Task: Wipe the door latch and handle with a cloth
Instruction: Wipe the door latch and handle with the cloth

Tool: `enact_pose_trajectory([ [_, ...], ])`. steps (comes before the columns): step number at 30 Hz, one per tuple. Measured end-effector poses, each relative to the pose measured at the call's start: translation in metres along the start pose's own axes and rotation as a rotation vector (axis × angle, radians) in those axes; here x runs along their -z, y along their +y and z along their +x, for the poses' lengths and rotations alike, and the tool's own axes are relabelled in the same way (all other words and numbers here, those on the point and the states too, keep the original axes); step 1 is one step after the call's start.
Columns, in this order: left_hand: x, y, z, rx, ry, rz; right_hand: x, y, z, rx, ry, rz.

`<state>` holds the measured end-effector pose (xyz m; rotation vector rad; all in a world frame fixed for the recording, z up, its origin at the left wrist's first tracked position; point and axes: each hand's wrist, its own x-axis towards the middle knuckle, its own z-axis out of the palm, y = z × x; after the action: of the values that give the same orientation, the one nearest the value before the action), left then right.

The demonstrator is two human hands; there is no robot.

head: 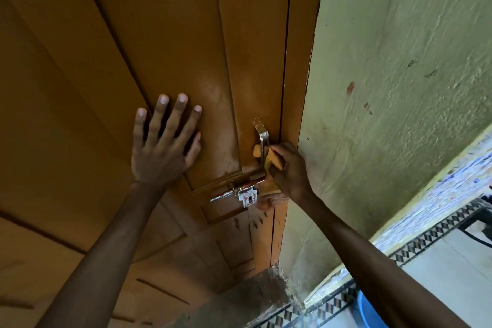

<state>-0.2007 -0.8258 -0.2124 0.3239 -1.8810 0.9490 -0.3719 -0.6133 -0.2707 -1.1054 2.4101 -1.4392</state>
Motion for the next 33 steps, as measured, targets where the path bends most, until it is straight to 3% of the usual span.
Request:
enact_pose_trajectory([
  [4, 0.001, 0.001, 0.000, 0.007, 0.005, -0.007, -0.001, 0.012, 0.009, -0.049, -0.124, -0.180],
  [9, 0.002, -0.001, 0.001, 0.003, 0.012, -0.002, 0.006, -0.002, 0.008, 0.041, -0.048, -0.536],
  [12, 0.001, 0.000, 0.001, 0.003, 0.006, -0.008, 0.000, -0.005, 0.010, 0.003, 0.101, -0.394],
  [14, 0.001, 0.000, 0.000, 0.002, 0.007, -0.002, -0.004, -0.002, 0.009, -0.006, 0.057, -0.301],
  [16, 0.002, 0.000, 0.000, 0.000, 0.010, -0.005, -0.005, 0.000, 0.004, 0.020, 0.013, -0.368],
  [19, 0.003, -0.001, 0.001, 0.000, 0.009, -0.010, -0.002, -0.005, 0.000, 0.019, 0.099, -0.447],
  [25, 0.001, -0.001, 0.000, 0.006, 0.005, -0.033, 0.017, -0.010, -0.047, -0.277, 0.278, 0.015],
  [30, 0.000, -0.002, 0.001, 0.011, 0.012, -0.067, -0.016, -0.016, -0.047, -0.767, 0.216, 0.635],
  [33, 0.000, -0.004, 0.001, 0.006, 0.012, -0.081, -0.031, -0.034, -0.019, -0.898, 0.215, 0.889],
])
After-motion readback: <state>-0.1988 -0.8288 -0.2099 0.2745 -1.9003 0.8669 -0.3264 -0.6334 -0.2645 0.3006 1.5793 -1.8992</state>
